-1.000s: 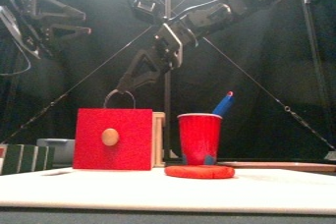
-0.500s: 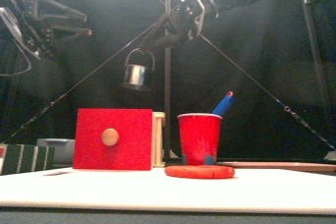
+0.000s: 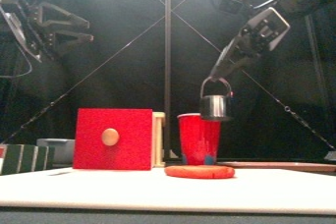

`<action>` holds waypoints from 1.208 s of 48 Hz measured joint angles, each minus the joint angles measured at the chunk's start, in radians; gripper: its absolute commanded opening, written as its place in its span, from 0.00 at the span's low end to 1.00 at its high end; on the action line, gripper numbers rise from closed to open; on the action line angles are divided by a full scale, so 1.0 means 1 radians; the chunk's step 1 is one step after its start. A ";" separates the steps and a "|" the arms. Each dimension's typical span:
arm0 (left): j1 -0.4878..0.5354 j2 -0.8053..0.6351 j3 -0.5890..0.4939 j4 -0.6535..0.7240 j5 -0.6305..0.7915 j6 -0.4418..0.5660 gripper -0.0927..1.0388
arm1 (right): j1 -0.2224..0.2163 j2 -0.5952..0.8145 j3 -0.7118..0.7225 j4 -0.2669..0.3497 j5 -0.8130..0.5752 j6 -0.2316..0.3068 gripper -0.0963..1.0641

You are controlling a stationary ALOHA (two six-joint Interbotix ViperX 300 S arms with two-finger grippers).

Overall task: Get the cutter from the drawer then cut the dough then place the extra dough in the bowl
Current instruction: Place the cutter on the board

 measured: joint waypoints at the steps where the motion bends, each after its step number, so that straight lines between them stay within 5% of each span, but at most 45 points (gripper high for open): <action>1: 0.003 0.000 -0.003 0.000 0.009 0.000 0.78 | 0.003 0.002 0.008 0.005 0.000 0.000 0.46; 22: 0.034 0.000 -0.025 0.000 0.043 0.000 0.78 | 0.017 0.075 0.074 0.031 -0.103 -0.002 0.48; 45: 0.040 0.000 -0.026 0.000 0.048 0.002 0.78 | 0.026 0.137 0.058 0.094 -0.127 -0.002 0.68; 58: 0.046 0.000 -0.025 0.000 0.051 0.003 0.78 | 0.037 0.137 0.041 0.123 -0.132 -0.003 0.69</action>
